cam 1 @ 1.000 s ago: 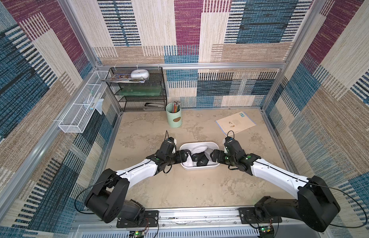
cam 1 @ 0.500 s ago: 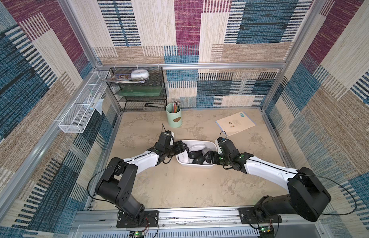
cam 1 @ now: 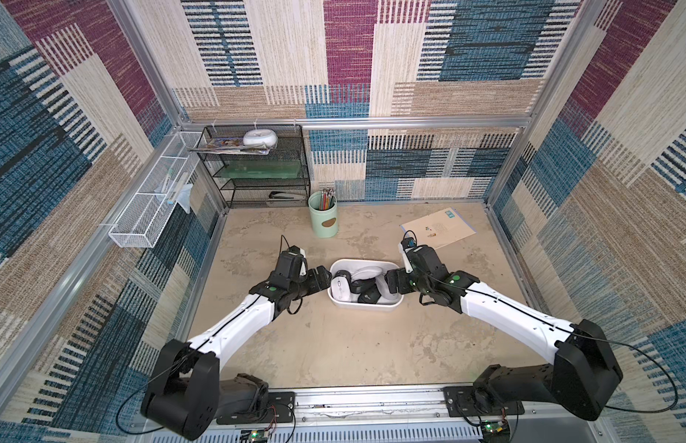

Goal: Take out the mouse from the storage box
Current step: Move the storage box to the center of the board, then pick up the mouse from the storage box.

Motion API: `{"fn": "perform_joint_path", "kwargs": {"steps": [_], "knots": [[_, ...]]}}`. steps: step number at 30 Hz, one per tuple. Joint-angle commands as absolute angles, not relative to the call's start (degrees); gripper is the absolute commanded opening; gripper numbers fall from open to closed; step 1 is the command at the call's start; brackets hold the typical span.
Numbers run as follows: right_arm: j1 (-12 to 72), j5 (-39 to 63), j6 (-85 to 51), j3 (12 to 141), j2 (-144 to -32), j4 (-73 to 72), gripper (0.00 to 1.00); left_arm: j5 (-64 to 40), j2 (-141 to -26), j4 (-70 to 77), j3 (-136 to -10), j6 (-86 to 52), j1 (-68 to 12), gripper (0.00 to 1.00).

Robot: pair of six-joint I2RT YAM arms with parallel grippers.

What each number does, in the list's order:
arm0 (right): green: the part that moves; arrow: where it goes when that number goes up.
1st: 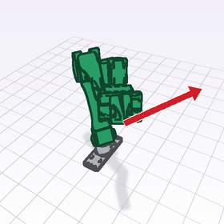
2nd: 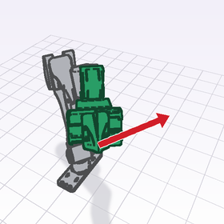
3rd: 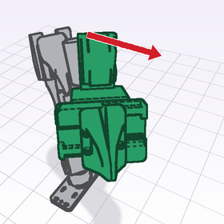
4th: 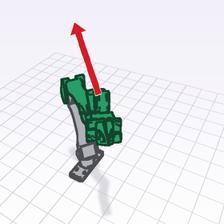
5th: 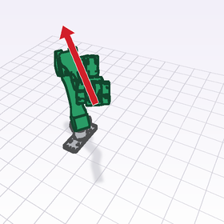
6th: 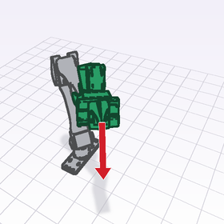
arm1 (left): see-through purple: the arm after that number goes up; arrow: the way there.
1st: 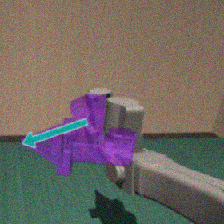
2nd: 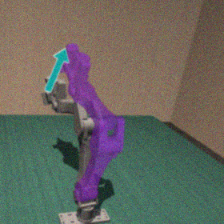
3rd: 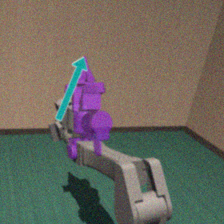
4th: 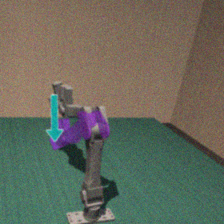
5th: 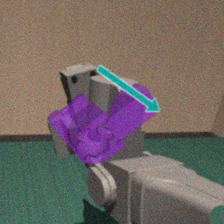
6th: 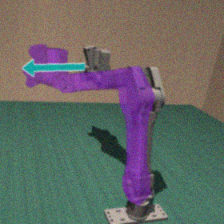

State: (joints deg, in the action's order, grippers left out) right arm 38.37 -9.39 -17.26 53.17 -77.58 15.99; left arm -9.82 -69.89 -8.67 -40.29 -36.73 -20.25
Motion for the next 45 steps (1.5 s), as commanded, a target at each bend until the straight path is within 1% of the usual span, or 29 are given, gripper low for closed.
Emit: {"fn": "perform_joint_path", "kwargs": {"steps": [1, 5, 9, 16, 26, 32, 35, 42, 45], "knots": [[40.07, -9.84, -5.47, 55.28, -80.56, 16.30, 0.92, -5.83, -61.92, -11.29, -35.28, -33.80, -20.29, 0.94], [41.13, -9.67, 2.44, 59.07, -86.98, 15.91, 0.92, -3.09, -52.91, -9.10, -28.69, -32.82, -20.20, 0.98], [41.13, -5.81, 8.34, 60.89, -90.53, 15.18, 0.90, -2.42, -49.38, -8.39, -26.66, -31.01, -20.18, 1.00], [41.13, -1.41, 14.04, 63.72, -94.43, 15.02, 0.88, -2.85, -50.09, -6.56, -26.34, -30.06, -20.15, 1.00], [41.22, -4.39, 18.26, 69.39, -101.75, 16.75, 0.81, -2.24, -48.37, -7.03, -25.83, -29.78, -20.21, 1.00], [41.19, -5.36, 19.49, 71.87, -105.62, 18.27, 0.74, -2.37, -48.96, -7.01, -26.02, -29.62, -20.19, 1.00], [41.22, -5.46, 19.65, 72.24, -106.41, 18.93, 0.73, -2.45, -49.47, -6.86, -26.10, -29.53, -20.18, 1.00], [41.61, -4.34, 19.08, 72.68, -106.87, 20.55, 0.59, -2.64, -50.22, -6.68, -26.19, -29.62, -20.21, 1.00], [41.93, -5.42, 18.66, 72.34, -106.70, 20.42, 0.57, -2.64, -50.19, -6.83, -26.19, -29.62, -20.21, 1.00]]}}
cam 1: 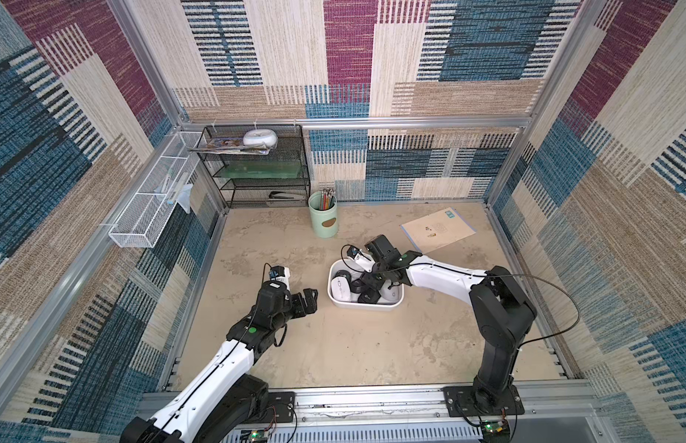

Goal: Take out the mouse from the storage box
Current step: Pick up the mouse from the storage box.

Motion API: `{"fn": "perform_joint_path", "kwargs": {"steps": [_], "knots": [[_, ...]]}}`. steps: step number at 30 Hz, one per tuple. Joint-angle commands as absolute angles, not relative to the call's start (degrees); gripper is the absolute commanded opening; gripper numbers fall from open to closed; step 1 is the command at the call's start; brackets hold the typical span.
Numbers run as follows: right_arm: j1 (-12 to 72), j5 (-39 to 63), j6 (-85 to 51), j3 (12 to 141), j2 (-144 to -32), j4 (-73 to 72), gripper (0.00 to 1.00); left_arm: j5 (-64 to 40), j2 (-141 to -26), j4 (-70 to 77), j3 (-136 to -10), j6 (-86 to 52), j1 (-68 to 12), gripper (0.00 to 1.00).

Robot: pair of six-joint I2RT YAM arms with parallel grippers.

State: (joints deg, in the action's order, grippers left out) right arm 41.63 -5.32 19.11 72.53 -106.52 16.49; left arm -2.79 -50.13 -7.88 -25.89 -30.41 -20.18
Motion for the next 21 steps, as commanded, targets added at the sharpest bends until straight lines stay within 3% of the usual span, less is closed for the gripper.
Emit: {"fn": "perform_joint_path", "kwargs": {"steps": [1, 10, 15, 21], "knots": [[41.92, -5.56, 18.59, 72.30, -106.66, 20.30, 0.57, -2.72, -50.25, -6.66, -26.19, -29.60, -20.19, 1.00], [41.92, -7.50, 17.43, 71.40, -105.54, 21.40, 0.52, -2.66, -50.66, -6.64, -26.28, -29.62, -20.21, 1.00], [41.92, -7.68, 17.66, 70.18, -105.61, 20.94, 0.62, -2.90, -51.10, -6.41, -26.37, -29.79, -20.16, 1.00], [41.92, -8.63, 18.14, 72.42, -109.02, 21.43, 0.67, -2.84, -51.29, -6.56, -26.45, -29.71, -20.17, 1.00]]}}
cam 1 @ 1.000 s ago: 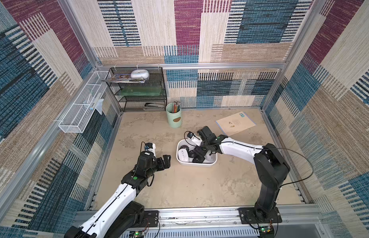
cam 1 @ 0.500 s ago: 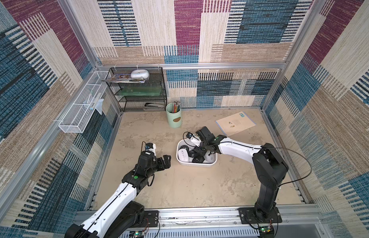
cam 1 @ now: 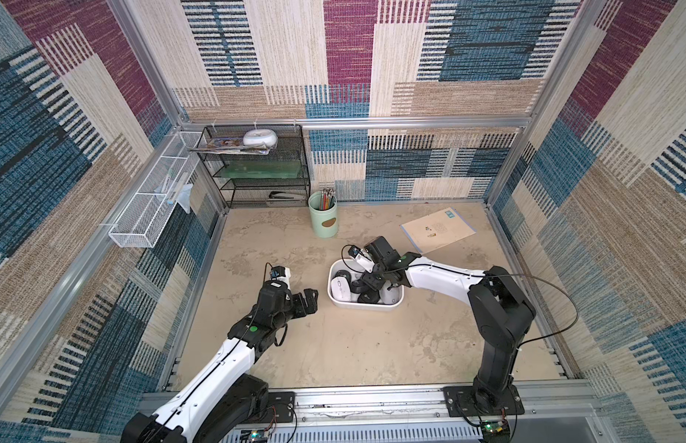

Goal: Take out the mouse from the storage box
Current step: Pick up the mouse from the storage box.

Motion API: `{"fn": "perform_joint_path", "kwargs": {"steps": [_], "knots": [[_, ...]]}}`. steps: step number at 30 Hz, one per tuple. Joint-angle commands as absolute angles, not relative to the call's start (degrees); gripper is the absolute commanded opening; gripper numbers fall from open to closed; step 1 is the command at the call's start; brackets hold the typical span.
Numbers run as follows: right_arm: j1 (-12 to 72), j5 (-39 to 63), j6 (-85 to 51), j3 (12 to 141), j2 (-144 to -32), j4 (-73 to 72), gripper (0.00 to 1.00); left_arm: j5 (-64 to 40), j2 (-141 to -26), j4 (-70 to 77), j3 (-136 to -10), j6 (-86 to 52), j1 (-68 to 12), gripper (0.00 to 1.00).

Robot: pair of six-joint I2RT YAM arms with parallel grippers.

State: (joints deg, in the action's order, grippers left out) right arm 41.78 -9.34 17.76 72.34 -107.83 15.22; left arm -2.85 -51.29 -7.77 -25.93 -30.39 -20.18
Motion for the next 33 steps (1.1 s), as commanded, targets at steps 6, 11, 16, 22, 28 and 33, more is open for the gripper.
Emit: {"fn": "perform_joint_path", "kwargs": {"steps": [6, 11, 16, 22, 28, 33], "knots": [[41.92, -10.53, 18.27, 72.83, -109.97, 22.44, 0.67, -2.65, -51.32, -6.59, -26.46, -29.66, -20.21, 1.00], [41.92, -11.08, 16.35, 71.27, -106.80, 24.11, 0.64, -2.79, -51.48, -6.52, -26.46, -29.71, -20.19, 1.00], [42.08, -10.64, 15.37, 69.47, -105.18, 24.61, 0.75, -3.12, -51.55, -6.27, -26.47, -29.87, -20.19, 1.00], [42.67, -9.45, 16.76, 73.36, -109.39, 23.91, 0.72, -3.12, -51.70, -6.66, -26.56, -29.80, -20.15, 1.00], [43.51, -9.49, 17.60, 76.46, -112.51, 24.91, 0.62, -2.55, -51.60, -7.03, -26.63, -29.71, -20.19, 1.00], [43.59, -11.95, 17.23, 73.98, -112.06, 23.91, 0.60, -2.54, -51.37, -7.18, -26.72, -29.71, -20.21, 1.00]]}}
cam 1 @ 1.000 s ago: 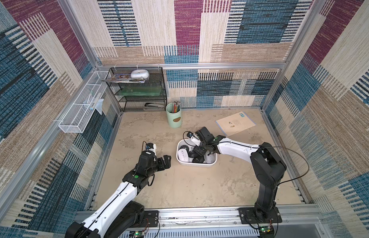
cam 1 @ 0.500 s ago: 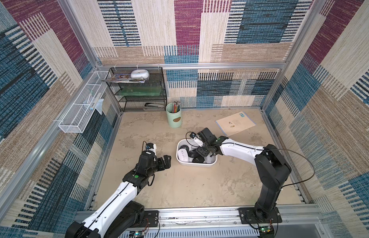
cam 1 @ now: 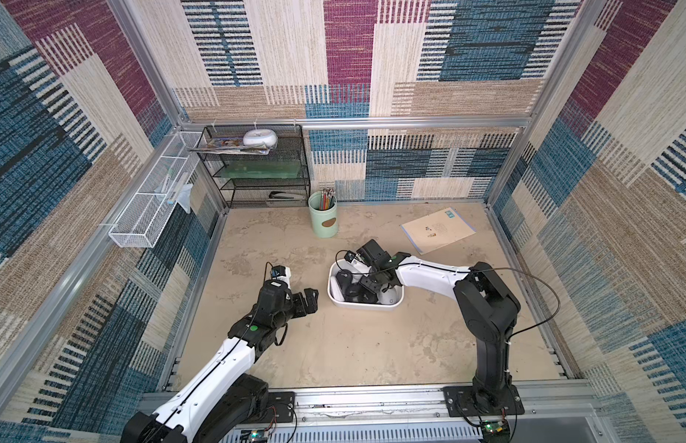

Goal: Take out the mouse from the storage box
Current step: Pick up the mouse from the storage box, then place the mouse at the center of the board.

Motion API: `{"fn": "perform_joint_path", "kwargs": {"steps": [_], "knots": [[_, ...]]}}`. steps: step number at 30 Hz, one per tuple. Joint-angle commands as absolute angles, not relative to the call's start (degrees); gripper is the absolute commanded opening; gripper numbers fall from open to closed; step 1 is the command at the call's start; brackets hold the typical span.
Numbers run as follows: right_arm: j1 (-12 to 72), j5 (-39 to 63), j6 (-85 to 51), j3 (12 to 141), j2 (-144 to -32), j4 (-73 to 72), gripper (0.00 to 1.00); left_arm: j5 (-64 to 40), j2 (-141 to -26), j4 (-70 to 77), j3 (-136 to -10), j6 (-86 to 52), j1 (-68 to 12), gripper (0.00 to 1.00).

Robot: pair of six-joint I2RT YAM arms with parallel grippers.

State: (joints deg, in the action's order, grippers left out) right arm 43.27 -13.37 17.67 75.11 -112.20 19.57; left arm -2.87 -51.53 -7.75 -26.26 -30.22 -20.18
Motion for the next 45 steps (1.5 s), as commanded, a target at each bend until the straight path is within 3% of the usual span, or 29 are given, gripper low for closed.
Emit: {"fn": "perform_joint_path", "kwargs": {"steps": [1, 7, 13, 23, 35, 45], "knots": [[43.58, -11.79, 17.11, 73.68, -111.62, 23.61, 0.58, -2.70, -51.43, -7.05, -26.72, -29.69, -20.21, 1.00], [43.99, -12.04, 16.88, 73.58, -109.31, 22.69, 0.41, -2.38, -51.77, -7.21, -26.81, -29.71, -20.19, 1.00], [44.41, -13.59, 15.61, 73.07, -107.14, 21.98, 0.35, -2.19, -51.77, -7.30, -26.81, -29.86, -20.20, 1.00], [44.56, -18.17, 9.35, 70.44, -98.24, 20.57, 0.32, -1.93, -51.70, -7.30, -26.74, -29.88, -20.21, 1.00], [43.16, -30.16, -9.62, 65.16, -88.35, 27.12, 0.32, -2.20, -51.11, -7.60, -26.81, -30.15, -20.21, 1.00], [35.95, -27.96, -23.28, 58.20, -82.31, 32.11, 0.31, -2.72, -50.62, -7.61, -26.64, -30.50, -20.21, 1.00]]}}
